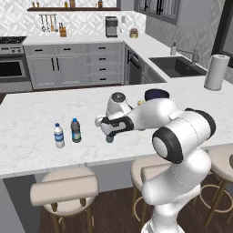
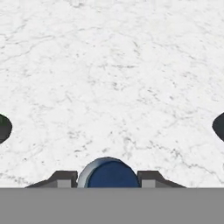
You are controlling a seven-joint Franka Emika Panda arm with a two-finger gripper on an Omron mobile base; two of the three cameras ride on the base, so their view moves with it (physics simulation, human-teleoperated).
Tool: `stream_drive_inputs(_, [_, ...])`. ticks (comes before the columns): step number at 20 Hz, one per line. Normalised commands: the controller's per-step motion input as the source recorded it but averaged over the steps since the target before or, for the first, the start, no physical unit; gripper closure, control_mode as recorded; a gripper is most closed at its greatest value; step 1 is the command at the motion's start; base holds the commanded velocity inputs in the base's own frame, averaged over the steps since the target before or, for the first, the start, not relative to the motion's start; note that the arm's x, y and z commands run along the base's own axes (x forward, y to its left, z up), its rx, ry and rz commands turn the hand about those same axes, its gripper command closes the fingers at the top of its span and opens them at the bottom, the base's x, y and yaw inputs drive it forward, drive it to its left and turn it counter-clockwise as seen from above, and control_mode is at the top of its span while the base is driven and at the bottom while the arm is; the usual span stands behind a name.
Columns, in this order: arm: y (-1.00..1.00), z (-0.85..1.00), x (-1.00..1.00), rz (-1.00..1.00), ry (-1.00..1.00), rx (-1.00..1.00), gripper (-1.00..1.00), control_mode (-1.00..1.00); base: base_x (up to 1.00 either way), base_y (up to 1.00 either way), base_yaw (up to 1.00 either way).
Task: Move the plastic bottles in the middle to the plastics group, and the glass bottles in the middle to the glass group.
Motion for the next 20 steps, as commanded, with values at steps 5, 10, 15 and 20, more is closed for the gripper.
stream_drive_inputs(5, [0.52, 0.0, 0.23, 0.0, 0.0, 0.07, 1.0, -1.0, 0.0, 0.0, 0.0])
stream_drive_inputs(10, [0.43, -0.02, 0.2, 0.0, 0.0, 0.09, 1.0, -1.0, 0.0, 0.0, 0.0])
stream_drive_inputs(15, [0.34, -0.12, 0.04, 0.0, 0.0, 0.07, 1.0, -1.0, 0.0, 0.0, 0.0])
stream_drive_inputs(20, [0.06, -0.28, 0.0, 0.0, 0.0, 0.0, 1.0, -1.0, 0.0, 0.0, 0.0])
